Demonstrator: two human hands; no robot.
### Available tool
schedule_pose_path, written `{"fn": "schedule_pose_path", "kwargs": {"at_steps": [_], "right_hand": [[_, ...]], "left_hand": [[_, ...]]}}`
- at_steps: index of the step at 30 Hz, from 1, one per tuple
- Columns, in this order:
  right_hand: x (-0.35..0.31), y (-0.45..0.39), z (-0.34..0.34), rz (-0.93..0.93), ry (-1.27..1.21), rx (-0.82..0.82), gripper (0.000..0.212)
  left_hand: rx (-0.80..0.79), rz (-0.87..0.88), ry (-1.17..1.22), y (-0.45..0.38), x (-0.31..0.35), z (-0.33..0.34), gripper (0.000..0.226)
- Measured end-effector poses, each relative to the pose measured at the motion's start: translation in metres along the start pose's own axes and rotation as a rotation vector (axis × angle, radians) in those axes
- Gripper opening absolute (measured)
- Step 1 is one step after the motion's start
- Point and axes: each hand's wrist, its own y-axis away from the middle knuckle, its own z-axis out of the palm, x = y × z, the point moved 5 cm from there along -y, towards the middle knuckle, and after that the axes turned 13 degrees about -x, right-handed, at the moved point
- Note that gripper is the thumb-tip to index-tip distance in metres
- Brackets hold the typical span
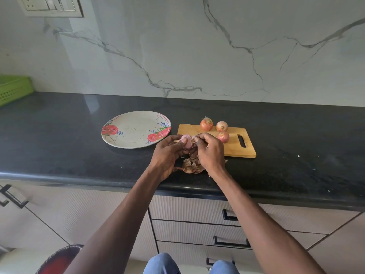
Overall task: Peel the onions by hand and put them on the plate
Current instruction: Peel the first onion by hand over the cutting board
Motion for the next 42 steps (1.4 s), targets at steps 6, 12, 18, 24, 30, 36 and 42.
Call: {"fn": "schedule_pose_path", "kwargs": {"at_steps": [6, 12, 18, 24, 30, 36, 42], "right_hand": [[0.006, 0.000, 0.000, 0.083, -0.066, 0.048, 0.014], [0.004, 0.002, -0.002, 0.032, 0.051, 0.113, 0.019], [-0.004, 0.002, -0.001, -0.064, 0.105, 0.119, 0.013], [-0.012, 0.005, 0.002, -0.180, 0.017, 0.019, 0.017], [-0.008, 0.006, 0.002, -0.183, 0.015, 0.054, 0.010], [-0.006, 0.007, 0.005, -0.166, 0.100, 0.101, 0.027], [-0.013, 0.011, 0.007, -0.135, 0.224, 0.145, 0.031]], "left_hand": [[-0.005, -0.004, -0.013, 0.000, 0.001, 0.001, 0.013], [0.024, 0.015, 0.068, 0.003, 0.003, 0.001, 0.024], [0.062, 0.072, 0.101, 0.003, 0.005, -0.002, 0.023], [0.035, 0.057, 0.093, 0.003, 0.004, -0.001, 0.013], [0.084, 0.061, 0.045, 0.004, 0.004, -0.002, 0.010], [0.074, 0.062, -0.018, 0.005, 0.005, -0.001, 0.008], [0.072, 0.058, -0.045, 0.005, 0.004, 0.001, 0.009]]}}
